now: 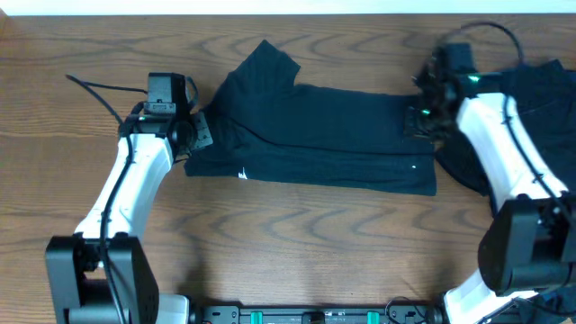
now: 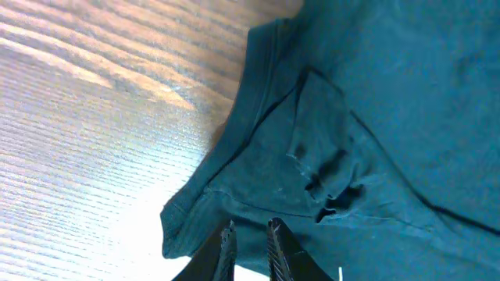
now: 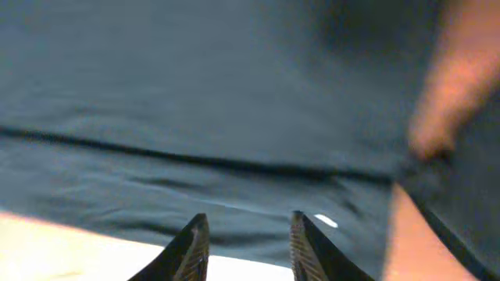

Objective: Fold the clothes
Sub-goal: 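Release the right gripper and move it left over the folded T-shirt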

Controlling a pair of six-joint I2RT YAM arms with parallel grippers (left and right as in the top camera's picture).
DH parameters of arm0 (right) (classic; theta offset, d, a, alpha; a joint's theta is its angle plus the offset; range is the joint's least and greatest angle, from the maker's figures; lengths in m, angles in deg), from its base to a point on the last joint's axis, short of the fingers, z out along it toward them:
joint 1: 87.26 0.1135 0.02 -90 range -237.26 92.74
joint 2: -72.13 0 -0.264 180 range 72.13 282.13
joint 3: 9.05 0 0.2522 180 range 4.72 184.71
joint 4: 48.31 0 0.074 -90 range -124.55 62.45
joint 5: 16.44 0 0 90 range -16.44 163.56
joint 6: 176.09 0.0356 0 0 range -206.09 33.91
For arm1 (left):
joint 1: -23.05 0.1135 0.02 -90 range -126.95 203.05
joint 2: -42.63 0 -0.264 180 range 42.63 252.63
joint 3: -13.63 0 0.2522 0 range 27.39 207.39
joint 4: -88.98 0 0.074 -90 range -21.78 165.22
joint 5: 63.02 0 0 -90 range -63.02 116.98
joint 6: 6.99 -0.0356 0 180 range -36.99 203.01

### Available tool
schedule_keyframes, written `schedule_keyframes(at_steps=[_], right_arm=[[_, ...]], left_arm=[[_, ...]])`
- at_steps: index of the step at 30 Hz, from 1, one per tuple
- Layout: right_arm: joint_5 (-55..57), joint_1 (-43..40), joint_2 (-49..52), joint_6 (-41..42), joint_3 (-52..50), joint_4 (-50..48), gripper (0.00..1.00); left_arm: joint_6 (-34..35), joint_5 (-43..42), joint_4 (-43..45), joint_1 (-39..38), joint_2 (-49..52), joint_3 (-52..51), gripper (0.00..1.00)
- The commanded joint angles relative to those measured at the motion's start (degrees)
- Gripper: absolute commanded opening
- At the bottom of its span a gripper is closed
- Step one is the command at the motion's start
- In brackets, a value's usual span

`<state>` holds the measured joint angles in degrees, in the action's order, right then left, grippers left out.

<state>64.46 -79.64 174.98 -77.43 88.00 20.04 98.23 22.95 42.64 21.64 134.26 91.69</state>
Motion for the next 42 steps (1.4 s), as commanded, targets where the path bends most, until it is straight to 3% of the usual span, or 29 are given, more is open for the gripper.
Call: schedule_keyframes(at_steps=[1,4,5,8,10,16,23,25,27,28,30,42], right_arm=[[-1.97,8.44,0.31,-6.29,1.33,-3.08,0.34],[0.44,15.15,1.27,-7.23,1.33,-8.87,0.32],[0.39,17.29,1.77,-8.66,1.33,-10.54,0.34],[0.39,22.53,3.65,-12.59,1.33,-13.55,0.38],[1.16,25.64,5.44,-14.80,1.33,-14.91,0.38],[5.01,29.97,11.87,-15.61,1.33,-19.58,0.01],[1.14,31.10,16.44,-15.63,1.33,-22.88,0.01],[0.87,31.10,16.41,-15.65,1.38,-23.06,0.01],[-0.81,31.12,16.41,-15.65,1.51,-23.08,0.01],[-2.12,31.12,16.41,-15.67,1.51,-23.12,0.01],[-4.63,31.12,16.41,-15.61,1.51,-23.30,0.01],[-7.48,31.23,16.41,-13.81,1.51,-23.63,0.01]], left_arm=[[1.60,2.08,0.35,0.70,-0.35,-0.04,0.17],[1.53,4.72,0.22,1.40,-0.33,-0.04,0.17],[1.51,4.98,-0.11,1.62,-0.33,-0.04,0.22],[1.53,4.96,-1.64,1.73,-0.33,-0.04,0.53],[1.53,4.96,-2.69,1.73,-0.33,-0.04,0.66],[1.53,4.94,-3.82,1.73,-0.33,-0.04,0.69],[3.13,3.17,-3.67,1.70,-0.15,-0.04,0.69],[3.08,0.72,-3.06,1.66,0.24,-0.07,0.65],[3.10,-0.72,-2.23,1.46,0.98,-0.07,0.30],[3.10,-0.72,-1.70,1.42,1.53,-0.07,0.19],[3.08,-0.70,-0.37,1.33,3.04,-0.07,0.06],[3.08,-3.48,4.81,1.36,15.76,-0.07,0.06]])
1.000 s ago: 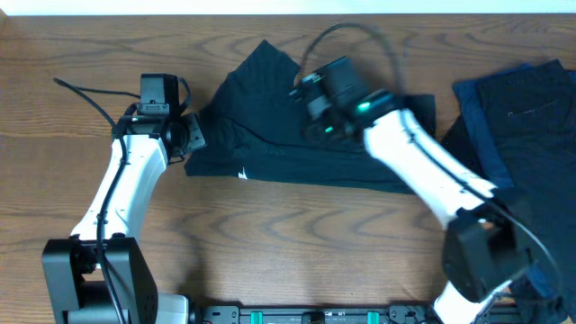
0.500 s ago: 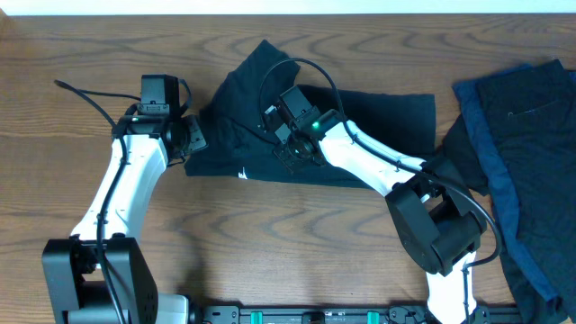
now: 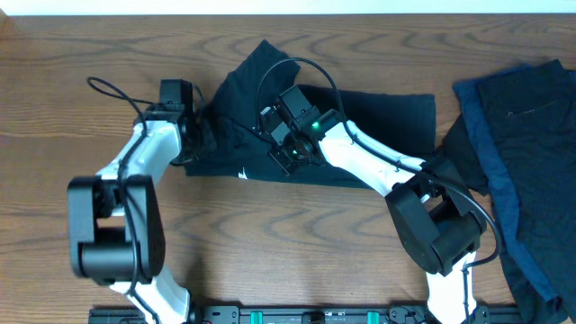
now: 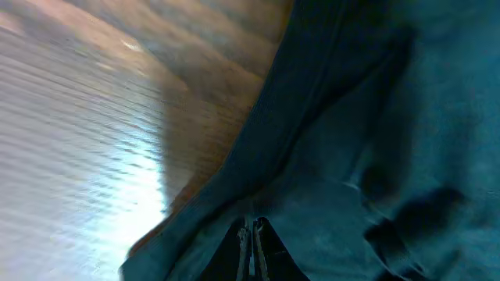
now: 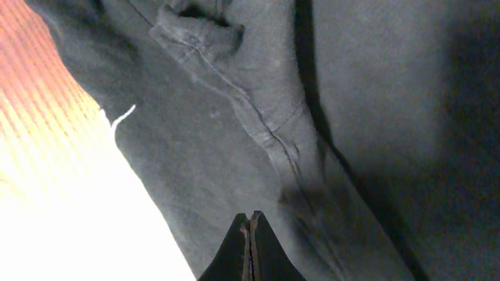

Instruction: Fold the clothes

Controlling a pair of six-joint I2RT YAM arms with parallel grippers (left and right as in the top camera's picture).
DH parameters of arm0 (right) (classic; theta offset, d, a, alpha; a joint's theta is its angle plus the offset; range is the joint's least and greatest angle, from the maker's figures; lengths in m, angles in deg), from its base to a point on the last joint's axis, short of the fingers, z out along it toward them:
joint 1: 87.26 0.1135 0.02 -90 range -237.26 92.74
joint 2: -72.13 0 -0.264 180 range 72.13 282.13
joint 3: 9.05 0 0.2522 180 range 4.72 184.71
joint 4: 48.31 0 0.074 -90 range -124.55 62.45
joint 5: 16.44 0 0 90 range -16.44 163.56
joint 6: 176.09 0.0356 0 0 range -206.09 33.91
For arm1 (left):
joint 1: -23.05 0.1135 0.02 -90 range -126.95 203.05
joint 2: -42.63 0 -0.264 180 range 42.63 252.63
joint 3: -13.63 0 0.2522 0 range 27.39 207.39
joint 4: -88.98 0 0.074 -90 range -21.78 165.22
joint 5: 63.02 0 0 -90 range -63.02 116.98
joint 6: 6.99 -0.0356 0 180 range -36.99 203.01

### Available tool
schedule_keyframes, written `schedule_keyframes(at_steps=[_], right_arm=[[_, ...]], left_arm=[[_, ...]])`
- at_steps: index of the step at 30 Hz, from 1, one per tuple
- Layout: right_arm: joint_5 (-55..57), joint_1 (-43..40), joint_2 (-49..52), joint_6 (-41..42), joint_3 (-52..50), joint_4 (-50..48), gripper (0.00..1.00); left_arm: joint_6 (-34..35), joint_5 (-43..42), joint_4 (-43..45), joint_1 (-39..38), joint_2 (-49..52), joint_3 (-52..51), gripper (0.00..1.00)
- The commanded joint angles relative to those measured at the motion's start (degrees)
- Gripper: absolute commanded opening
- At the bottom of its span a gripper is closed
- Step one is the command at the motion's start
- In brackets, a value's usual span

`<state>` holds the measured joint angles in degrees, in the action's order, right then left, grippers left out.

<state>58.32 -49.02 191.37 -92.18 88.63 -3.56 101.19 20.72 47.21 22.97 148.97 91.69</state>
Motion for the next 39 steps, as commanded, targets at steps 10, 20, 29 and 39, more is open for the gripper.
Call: schedule_keyframes(at_steps=[10,20,29,39], right_arm=[[-2.80,0.79,1.03,2.67,0.83,-0.44,0.01],[-2.82,0.02,2.34,4.92,0.83,-0.48,0.01],[-0.24,-0.90,2.40,2.23,13.31,16.17,0.01],[1.95,-0.46,6.82,-7.48,15.63,22.91,0.01]], left_arm=[[0.13,-1.22,0.74,0.00,1.29,-0.07,0.06],[0.11,-1.22,1.14,0.00,1.29,-0.07,0.06],[0.13,-1.22,1.16,0.00,1.29,-0.07,0.06],[0.13,-1.25,1.11,0.00,1.29,-0.07,0.06]])
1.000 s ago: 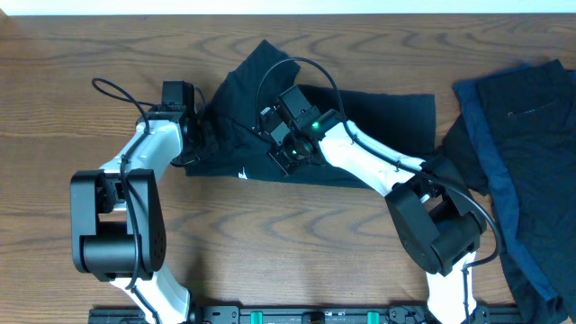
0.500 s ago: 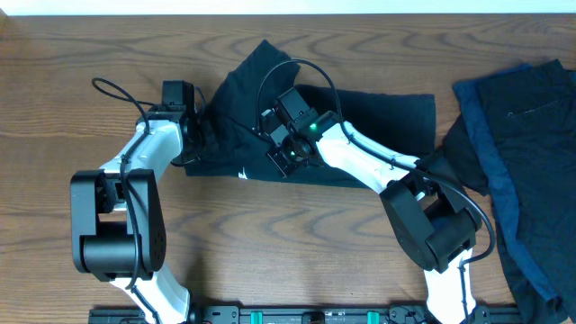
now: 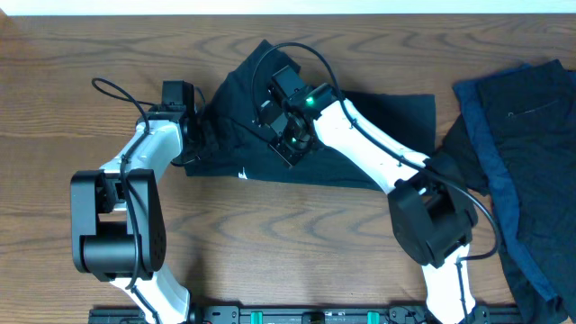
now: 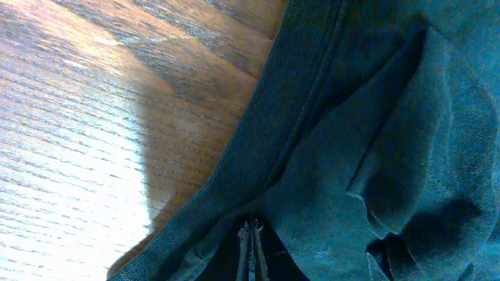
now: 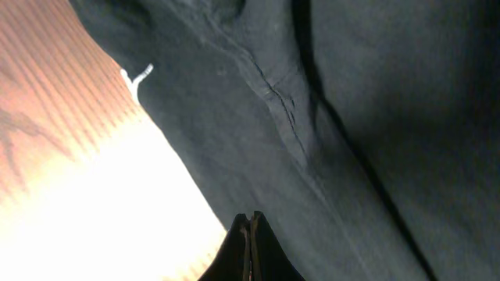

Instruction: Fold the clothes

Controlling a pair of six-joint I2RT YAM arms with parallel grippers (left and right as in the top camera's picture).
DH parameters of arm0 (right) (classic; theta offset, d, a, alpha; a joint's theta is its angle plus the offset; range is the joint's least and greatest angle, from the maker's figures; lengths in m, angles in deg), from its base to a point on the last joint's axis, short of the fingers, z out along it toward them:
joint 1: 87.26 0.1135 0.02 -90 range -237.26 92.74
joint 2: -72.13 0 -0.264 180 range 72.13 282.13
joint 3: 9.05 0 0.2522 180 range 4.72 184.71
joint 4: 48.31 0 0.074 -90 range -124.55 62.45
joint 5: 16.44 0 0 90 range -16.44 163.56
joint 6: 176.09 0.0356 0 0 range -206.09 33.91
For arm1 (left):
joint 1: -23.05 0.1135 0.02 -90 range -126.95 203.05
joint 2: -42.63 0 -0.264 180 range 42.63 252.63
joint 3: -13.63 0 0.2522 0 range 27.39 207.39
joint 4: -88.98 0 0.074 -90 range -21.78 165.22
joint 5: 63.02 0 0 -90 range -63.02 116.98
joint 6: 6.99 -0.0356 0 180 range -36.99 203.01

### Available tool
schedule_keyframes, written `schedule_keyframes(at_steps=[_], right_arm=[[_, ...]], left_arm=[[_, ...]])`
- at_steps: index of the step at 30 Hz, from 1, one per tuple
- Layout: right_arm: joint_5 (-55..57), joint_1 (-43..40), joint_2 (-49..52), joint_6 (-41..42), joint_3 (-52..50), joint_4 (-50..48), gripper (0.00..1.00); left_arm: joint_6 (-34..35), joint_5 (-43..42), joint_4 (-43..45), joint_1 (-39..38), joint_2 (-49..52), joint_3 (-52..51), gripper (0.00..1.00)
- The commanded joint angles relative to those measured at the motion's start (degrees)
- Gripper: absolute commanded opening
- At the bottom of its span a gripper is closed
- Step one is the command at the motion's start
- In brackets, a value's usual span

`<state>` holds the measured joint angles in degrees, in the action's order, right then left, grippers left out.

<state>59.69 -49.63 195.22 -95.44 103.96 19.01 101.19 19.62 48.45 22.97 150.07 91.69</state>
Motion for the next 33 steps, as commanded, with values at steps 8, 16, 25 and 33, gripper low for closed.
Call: schedule_keyframes(at_steps=[8,16,25,33], right_arm=[[0.55,1.05,7.15,-5.73,2.89,2.27,0.01],[0.59,1.01,7.78,-5.70,3.28,1.53,0.01],[4.90,0.76,8.13,-5.70,3.28,-0.70,0.01],[5.40,0.07,8.31,-5.68,3.28,-1.97,0.01]], left_arm=[[0.13,-0.15,-0.13,0.00,0.20,-0.07,0.06],[0.11,-0.13,-0.11,0.00,0.20,-0.07,0.06],[0.13,-0.13,-0.09,0.00,0.20,-0.07,0.06],[0.11,-0.13,-0.11,0.00,0.20,-0.07,0.06]])
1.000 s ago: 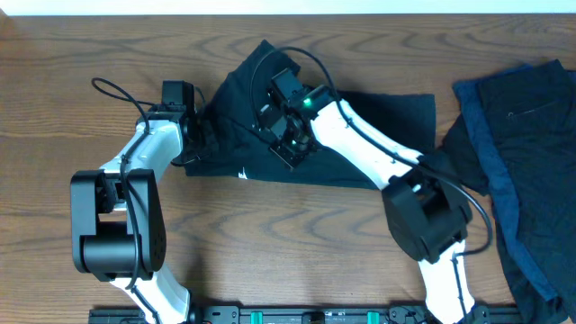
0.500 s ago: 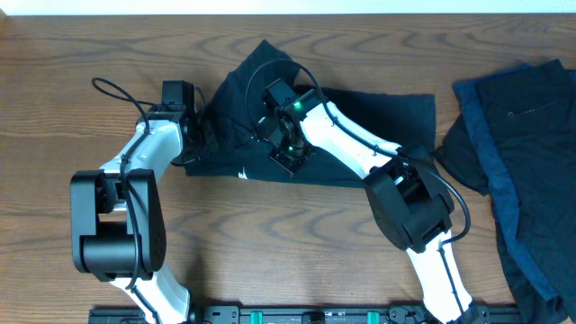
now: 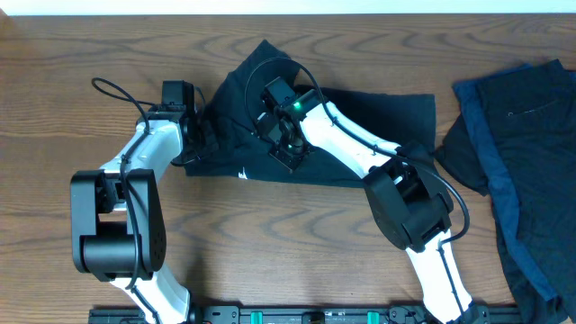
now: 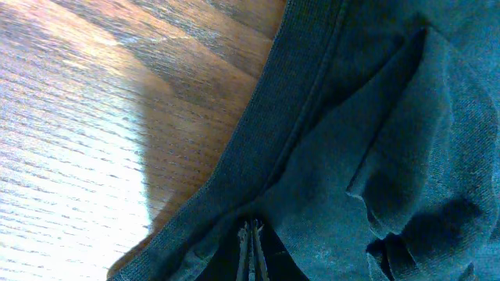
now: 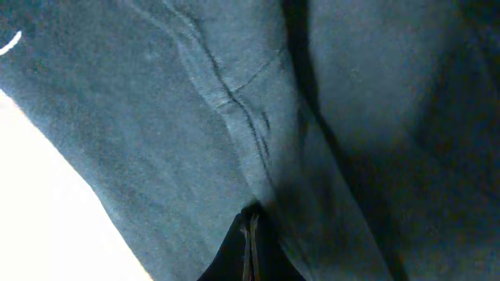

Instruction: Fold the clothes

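Note:
A dark teal garment point(image 3: 378, 135) lies flattened across the middle of the wooden table point(image 3: 297, 243), with a sleeve or corner sticking up at the back left. My left gripper point(image 3: 200, 142) is at its left edge; in the left wrist view its fingertips point(image 4: 250, 232) are shut on the ribbed hem point(image 4: 266, 133). My right gripper point(image 3: 286, 155) is pressed onto the garment's left-middle part. In the right wrist view it point(image 5: 250, 220) is shut, with a creased seam point(image 5: 242, 117) of the cloth bunching at its tips. A small white tag point(image 3: 243, 174) shows near the front edge.
A heap of other clothes, blue and dark point(image 3: 526, 117), covers the table's right end and runs off the frame. The right arm reaches across the garment from the right. A black cable point(image 3: 117, 90) loops behind the left arm. Bare wood point(image 4: 86, 117) lies left of the hem.
My right gripper has shifted a little further over the cloth, so the right wrist view shows nearly all fabric and only a sliver of table. The left gripper holds the hem as before.
First my right gripper stood open at the garment's right end and my left, slightly open, at its left edge. Then both were shut, the right now on the garment's left-middle part. Since then the right has only moved slightly there; the left has stayed.

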Controlling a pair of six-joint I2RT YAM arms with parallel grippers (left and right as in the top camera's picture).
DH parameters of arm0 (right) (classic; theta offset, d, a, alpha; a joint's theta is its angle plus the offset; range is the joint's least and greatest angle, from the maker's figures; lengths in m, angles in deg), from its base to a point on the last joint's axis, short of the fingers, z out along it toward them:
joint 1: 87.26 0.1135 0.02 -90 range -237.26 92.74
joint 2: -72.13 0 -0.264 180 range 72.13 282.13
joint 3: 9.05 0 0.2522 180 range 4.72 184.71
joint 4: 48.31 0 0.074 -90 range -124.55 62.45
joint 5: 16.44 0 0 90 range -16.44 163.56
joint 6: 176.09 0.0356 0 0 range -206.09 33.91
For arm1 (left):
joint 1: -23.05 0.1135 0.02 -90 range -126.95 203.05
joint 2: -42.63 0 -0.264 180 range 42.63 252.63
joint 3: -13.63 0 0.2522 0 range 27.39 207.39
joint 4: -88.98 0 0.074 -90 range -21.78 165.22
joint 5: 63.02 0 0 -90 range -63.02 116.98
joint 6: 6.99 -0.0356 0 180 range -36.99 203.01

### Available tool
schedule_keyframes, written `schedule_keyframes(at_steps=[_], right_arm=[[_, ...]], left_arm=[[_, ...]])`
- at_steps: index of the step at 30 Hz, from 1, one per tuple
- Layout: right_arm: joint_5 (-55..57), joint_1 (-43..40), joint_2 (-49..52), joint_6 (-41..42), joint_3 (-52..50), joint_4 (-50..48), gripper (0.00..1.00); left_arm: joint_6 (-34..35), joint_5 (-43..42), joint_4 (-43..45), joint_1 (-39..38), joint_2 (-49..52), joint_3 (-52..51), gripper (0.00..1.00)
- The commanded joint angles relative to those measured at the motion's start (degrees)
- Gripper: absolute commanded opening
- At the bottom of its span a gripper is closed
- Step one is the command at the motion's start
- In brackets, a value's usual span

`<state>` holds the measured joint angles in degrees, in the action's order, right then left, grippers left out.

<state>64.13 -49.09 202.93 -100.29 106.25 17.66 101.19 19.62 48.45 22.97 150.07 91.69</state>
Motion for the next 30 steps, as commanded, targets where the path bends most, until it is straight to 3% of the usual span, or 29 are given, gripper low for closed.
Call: schedule_keyframes(at_steps=[1,20,30], right_arm=[[1.29,-0.55,0.59,-0.81,0.98,-0.92,0.01],[9.11,-1.77,0.59,3.91,0.98,-9.57,0.01],[-6.38,-1.36,0.07,1.29,7.56,-2.32,0.01]], left_arm=[[0.11,-0.13,-0.09,0.00,0.20,-0.07,0.06],[0.11,-0.11,-0.09,0.00,0.20,-0.07,0.06],[0.11,-0.11,0.09,0.00,0.20,-0.07,0.06]])
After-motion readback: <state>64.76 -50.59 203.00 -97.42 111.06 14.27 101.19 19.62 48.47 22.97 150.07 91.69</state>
